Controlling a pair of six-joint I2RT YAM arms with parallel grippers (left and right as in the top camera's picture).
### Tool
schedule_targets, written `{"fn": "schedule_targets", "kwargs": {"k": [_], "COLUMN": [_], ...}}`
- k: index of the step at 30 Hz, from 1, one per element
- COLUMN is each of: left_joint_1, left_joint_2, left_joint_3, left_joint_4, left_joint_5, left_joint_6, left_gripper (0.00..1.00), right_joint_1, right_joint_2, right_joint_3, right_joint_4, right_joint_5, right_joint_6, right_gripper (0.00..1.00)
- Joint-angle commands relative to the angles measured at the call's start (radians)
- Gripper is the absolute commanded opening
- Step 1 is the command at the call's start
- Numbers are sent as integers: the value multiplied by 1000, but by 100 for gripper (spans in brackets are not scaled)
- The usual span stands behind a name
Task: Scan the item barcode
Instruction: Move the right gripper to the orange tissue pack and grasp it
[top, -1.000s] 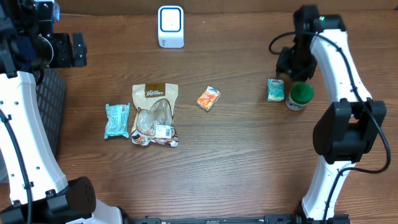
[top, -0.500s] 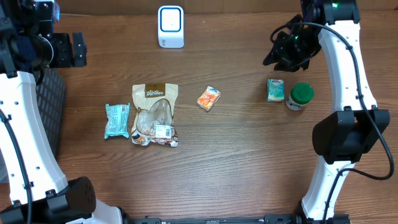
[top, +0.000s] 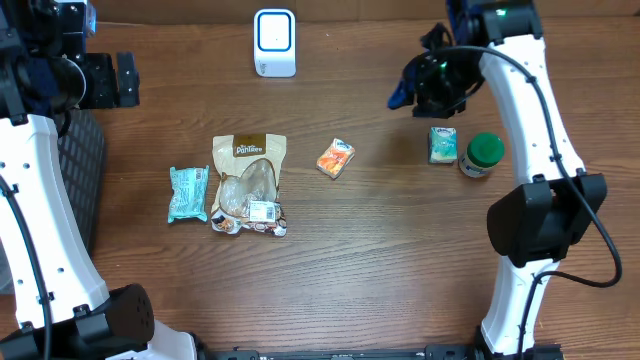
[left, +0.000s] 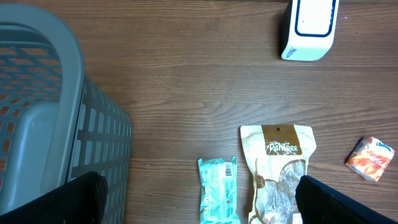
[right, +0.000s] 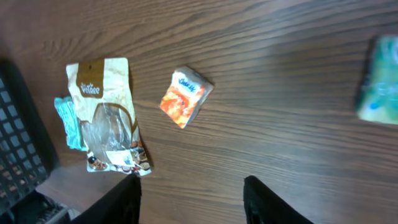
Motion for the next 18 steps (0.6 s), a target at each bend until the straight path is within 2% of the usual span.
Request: {"fn": "schedule_targets", "kwargs": {"k": [1, 9, 13, 18], "left_joint_1": [2, 2, 2, 2], "left_joint_2": [-3, -3, -3, -3], "left_joint_3": [20, 20, 20, 20], "left_joint_4": [2, 2, 1, 1], "left_joint_5": [-4, -4, -4, -4], "left_joint_6": [19, 19, 19, 19], "left_gripper": [99, 100, 100, 100], "right_joint_1": [26, 88, 143, 184], "right_joint_2": [-41, -41, -40, -40], "right_joint_3": [-37, -174, -311, -441], "right_joint_4": [22, 153, 298, 438], "right_joint_5": [8, 7, 7, 6], "right_joint_6": [-6, 36, 105, 217], "right_gripper": [52, 53, 52, 35]}}
